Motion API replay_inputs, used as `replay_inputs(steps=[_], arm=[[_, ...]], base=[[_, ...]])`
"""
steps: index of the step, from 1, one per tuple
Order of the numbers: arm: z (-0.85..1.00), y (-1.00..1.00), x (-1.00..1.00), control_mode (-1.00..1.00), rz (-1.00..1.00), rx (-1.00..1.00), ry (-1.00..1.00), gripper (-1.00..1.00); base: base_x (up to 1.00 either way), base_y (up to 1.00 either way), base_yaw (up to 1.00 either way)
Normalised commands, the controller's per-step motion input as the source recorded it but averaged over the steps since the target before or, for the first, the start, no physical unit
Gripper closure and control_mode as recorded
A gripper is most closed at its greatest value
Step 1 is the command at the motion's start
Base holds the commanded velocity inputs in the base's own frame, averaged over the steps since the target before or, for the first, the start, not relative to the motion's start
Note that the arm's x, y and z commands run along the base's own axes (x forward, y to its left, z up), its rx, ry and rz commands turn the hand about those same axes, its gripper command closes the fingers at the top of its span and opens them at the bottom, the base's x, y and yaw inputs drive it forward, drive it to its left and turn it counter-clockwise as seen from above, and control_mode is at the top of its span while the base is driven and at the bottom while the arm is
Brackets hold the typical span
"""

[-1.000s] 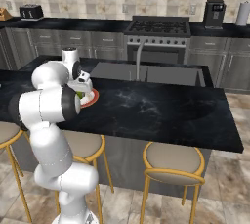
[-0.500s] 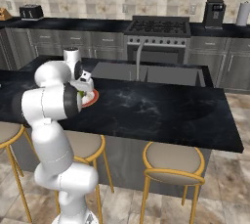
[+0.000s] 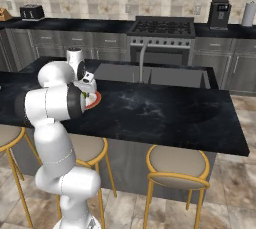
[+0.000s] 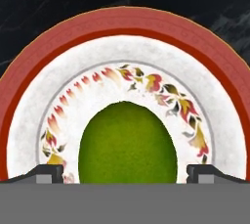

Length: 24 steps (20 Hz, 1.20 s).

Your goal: Transport the steak and lime to the fridge. Place the steak on the rack containing meat and place the lime on the rack containing the vegetable, ensuring meats and vegetables are on different racks.

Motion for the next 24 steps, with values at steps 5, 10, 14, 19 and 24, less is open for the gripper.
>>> replay_inputs(steps=[5,10,14,19,24], arm=[[-0.07,0.0,-0.15,-1.0,0.0,0.03,0.01,-1.0],[-0.15,0.0,-0.04,-1.0,0.0,0.03,0.01,1.0],[-0.2,0.0,0.0,-1.0,0.0,0.02,0.0,1.0],[-0.25,0.01,0.0,-1.0,0.0,0.0,0.0,1.0],[0.04,-0.11,-0.55,-1.0,-0.08,0.01,-0.03,1.0]], base=[[0.0,0.0,0.0],[0.0,0.0,0.0],[0.0,0.0,0.0],[0.0,0.0,0.0],[0.0,0.0,0.0]])
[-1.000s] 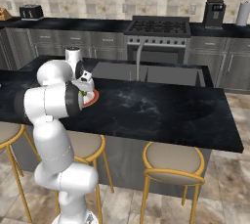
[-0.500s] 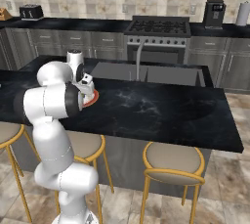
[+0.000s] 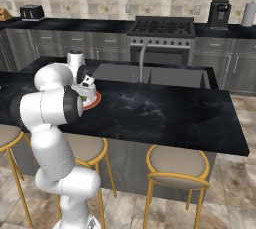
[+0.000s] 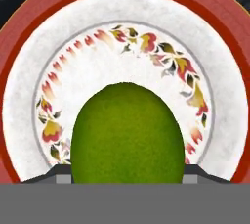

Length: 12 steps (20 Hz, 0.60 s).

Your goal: Transport the steak and lime to the fridge. Place the steak on the rack containing meat and place the lime on the rack containing the vegetable, ensuring meats and vegetables are on different racks.

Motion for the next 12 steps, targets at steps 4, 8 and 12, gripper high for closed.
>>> replay_inputs(steps=[4,8,12], arm=[[0.86,-0.19,-1.0,-1.0,-0.18,0.01,-0.04,1.0],[0.96,-0.56,-1.0,-1.0,-0.2,0.0,-0.06,1.0],[0.95,-0.76,-1.0,-1.0,-0.2,-0.05,-0.02,1.0]], base=[[0.0,0.0,0.0],[0.0,0.0,0.0],[0.0,0.0,0.0]])
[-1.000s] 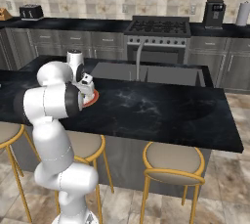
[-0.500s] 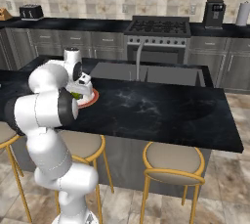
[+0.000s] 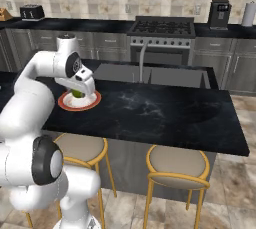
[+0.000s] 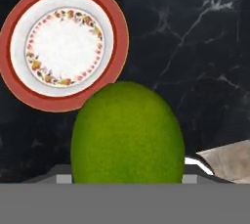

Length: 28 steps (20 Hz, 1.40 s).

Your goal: Transport the steak and lime to the fridge. Place the steak on the rack containing meat and place the lime on the rack containing the vegetable, ensuring meats and vegetables are on different racks.

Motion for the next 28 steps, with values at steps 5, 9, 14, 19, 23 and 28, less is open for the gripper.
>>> replay_inputs(steps=[5,9,14,19,23,28], arm=[[0.68,-0.81,-1.0,-1.0,-0.09,-0.1,0.0,1.0],[0.56,-0.69,-1.0,-1.0,0.0,-0.14,0.0,1.0],[0.46,-0.52,-1.0,-1.0,0.0,-0.16,-0.03,1.0],[0.54,-0.05,-0.99,-1.0,0.0,-0.01,-0.18,1.0],[0.67,-0.03,-0.99,-1.0,0.0,0.0,-0.2,1.0],[0.57,0.0,-0.71,-1.0,0.0,0.0,-0.08,1.0]], base=[[0.0,0.0,0.0],[0.0,0.0,0.0],[0.0,0.0,0.0],[0.0,0.0,0.0],[0.0,0.0,0.0],[0.0,0.0,0.0]])
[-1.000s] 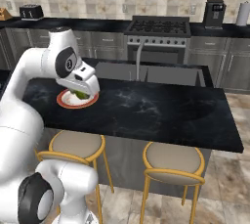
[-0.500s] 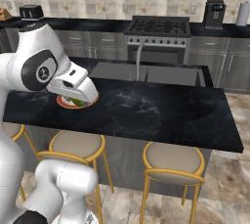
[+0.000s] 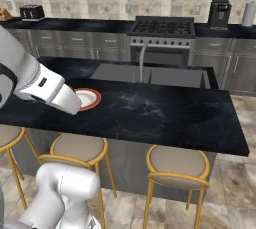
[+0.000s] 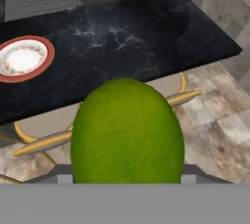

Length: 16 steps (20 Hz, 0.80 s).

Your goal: Transport the steak and lime to the fridge. Place the steak on the rack containing meat and place the lime on the rack containing the vegetable, ensuring meats and vegetables are on different racks.

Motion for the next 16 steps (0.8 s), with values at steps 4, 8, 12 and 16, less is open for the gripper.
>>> replay_inputs(steps=[4,8,12,16], arm=[[0.56,0.0,-0.43,-1.0,0.04,0.0,0.0,1.0],[0.39,0.0,-0.44,-1.0,0.18,0.0,-0.04,1.0],[0.24,0.0,-0.52,-1.0,0.24,0.0,-0.14,1.0],[0.03,0.03,-0.12,1.0,0.06,0.0,-0.03,1.0]], base=[[0.0,0.0,0.0],[0.0,0.0,0.0],[0.0,0.0,0.0],[-0.26,0.2,0.21]])
